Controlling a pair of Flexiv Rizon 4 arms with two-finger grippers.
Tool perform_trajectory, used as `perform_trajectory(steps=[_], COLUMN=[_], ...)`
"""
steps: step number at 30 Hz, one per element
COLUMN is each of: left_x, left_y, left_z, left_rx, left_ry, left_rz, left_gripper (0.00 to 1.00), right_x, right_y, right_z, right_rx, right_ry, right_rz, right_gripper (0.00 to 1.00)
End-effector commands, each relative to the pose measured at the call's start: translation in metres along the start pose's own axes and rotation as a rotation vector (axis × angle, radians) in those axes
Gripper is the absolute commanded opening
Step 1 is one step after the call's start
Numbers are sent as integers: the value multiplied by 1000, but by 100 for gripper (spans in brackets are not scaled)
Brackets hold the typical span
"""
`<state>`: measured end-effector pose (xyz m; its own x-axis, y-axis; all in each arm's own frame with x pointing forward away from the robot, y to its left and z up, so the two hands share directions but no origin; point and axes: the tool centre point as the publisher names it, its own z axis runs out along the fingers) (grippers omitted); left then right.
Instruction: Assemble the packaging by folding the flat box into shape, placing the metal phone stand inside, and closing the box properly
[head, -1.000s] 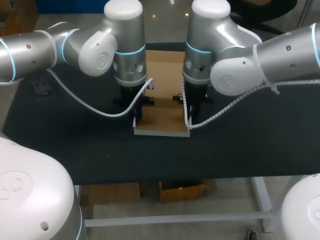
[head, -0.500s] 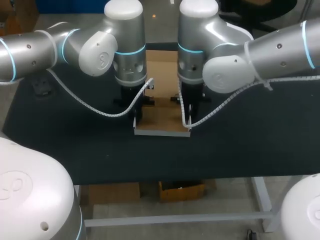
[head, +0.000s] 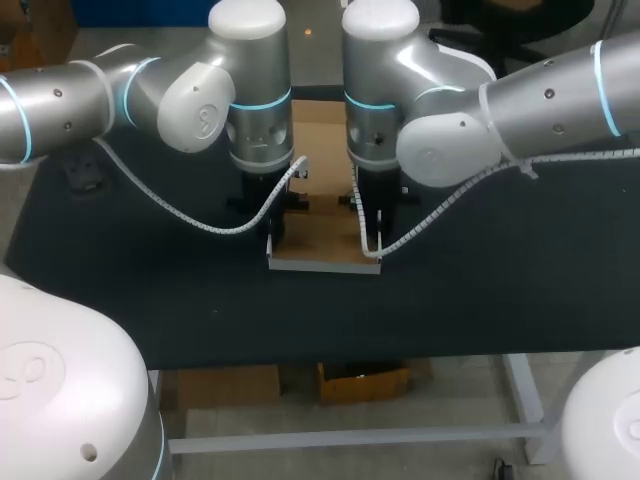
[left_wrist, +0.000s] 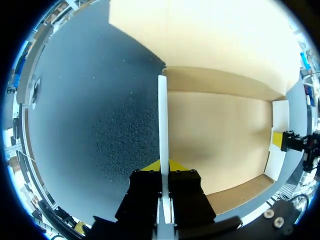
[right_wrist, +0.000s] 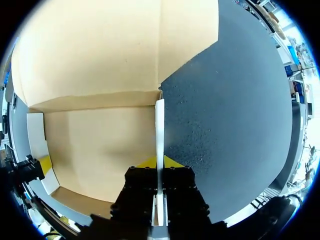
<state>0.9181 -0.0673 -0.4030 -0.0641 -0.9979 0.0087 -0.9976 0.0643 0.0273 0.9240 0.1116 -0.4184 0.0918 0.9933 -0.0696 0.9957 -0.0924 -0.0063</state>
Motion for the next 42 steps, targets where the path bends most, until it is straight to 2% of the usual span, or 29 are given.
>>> perform_trajectory(steps=[1,3,5,10,25,29,42], left_x=[1,1,1,1,1,1,1], left_y=[0,0,0,0,0,0,0], left_z=[-1,-1,-1,-1,-1,-1,-1], left_rx=[0,0,0,0,0,0,0], left_ry=[-5,-5,-5,-5,-5,-5,-5], left_rz=[0,0,0,0,0,0,0], left_gripper=[0,0,0,0,0,0,0], right_x=[4,4,4,4,-1,-1,-2], right_y=[0,0,0,0,-1,-1,0], right_z=[6,6,7,7,12,13,16], right_rx=[-1,-2,-2,-6,-24,-37,-51], right_ry=[-21,-29,-30,-37,-106,-155,-176], right_rz=[7,10,9,20,111,156,202], right_gripper=[0,7,7,0,0,0,0])
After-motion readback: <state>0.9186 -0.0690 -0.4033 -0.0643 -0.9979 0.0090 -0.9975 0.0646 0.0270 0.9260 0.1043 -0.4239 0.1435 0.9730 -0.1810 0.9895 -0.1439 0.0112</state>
